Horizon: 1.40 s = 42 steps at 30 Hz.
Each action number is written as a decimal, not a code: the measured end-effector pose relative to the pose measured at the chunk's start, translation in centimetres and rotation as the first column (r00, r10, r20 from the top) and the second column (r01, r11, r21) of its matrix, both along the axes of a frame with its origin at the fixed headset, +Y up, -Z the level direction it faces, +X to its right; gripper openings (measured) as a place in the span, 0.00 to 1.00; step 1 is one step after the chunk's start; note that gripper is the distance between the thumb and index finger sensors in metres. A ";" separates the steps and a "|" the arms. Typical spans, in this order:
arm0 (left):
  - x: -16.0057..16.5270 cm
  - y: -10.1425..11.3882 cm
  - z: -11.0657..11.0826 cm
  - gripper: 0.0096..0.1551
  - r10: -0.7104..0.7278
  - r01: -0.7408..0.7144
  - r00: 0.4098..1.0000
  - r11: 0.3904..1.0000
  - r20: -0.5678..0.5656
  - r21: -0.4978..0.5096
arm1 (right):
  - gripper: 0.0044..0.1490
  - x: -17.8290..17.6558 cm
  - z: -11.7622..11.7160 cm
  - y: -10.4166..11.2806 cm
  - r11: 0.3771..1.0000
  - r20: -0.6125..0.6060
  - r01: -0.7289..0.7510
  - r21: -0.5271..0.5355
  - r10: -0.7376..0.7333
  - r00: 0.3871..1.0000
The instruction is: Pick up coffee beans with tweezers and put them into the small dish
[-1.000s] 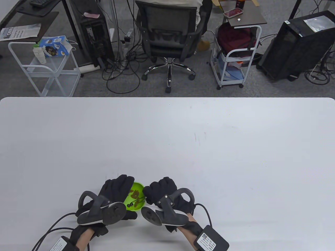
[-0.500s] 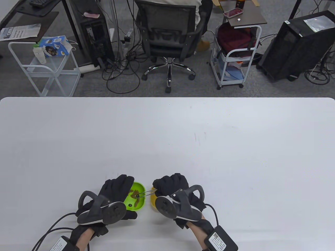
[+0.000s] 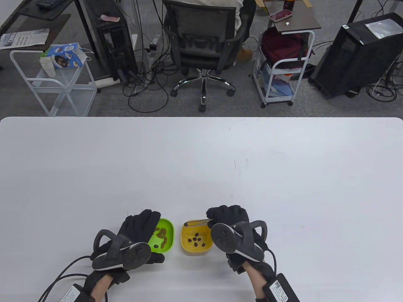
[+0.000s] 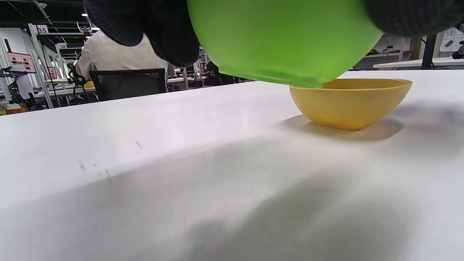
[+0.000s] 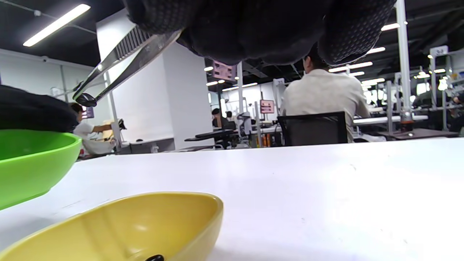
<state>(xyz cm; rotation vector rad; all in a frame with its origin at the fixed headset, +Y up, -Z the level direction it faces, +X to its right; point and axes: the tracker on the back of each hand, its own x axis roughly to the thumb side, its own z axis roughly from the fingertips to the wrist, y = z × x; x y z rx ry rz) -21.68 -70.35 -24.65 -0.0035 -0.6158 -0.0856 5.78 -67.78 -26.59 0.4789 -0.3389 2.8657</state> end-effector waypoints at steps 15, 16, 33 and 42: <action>-0.1 0.1 0.0 0.72 0.004 -0.004 1.000 1.000 -0.004 0.002 | 0.27 0.8 -0.7 -0.8 0.998 0.029 0.027 -0.057 -0.026 0.999; -0.1 0.1 0.0 0.72 0.003 -0.003 1.000 1.000 -0.004 0.002 | 0.27 0.6 -0.5 -0.6 0.999 0.024 0.027 -0.038 -0.026 0.999; 0.1 0.0 0.0 0.73 -0.007 0.007 1.000 1.000 0.001 0.000 | 0.27 -6.0 1.6 -1.3 0.997 -0.192 -0.048 0.054 0.057 0.980; 0.2 0.0 0.0 0.73 -0.011 0.011 1.000 1.000 0.002 0.003 | 0.27 -7.8 1.9 -1.9 0.992 -0.235 -0.110 0.064 0.122 0.964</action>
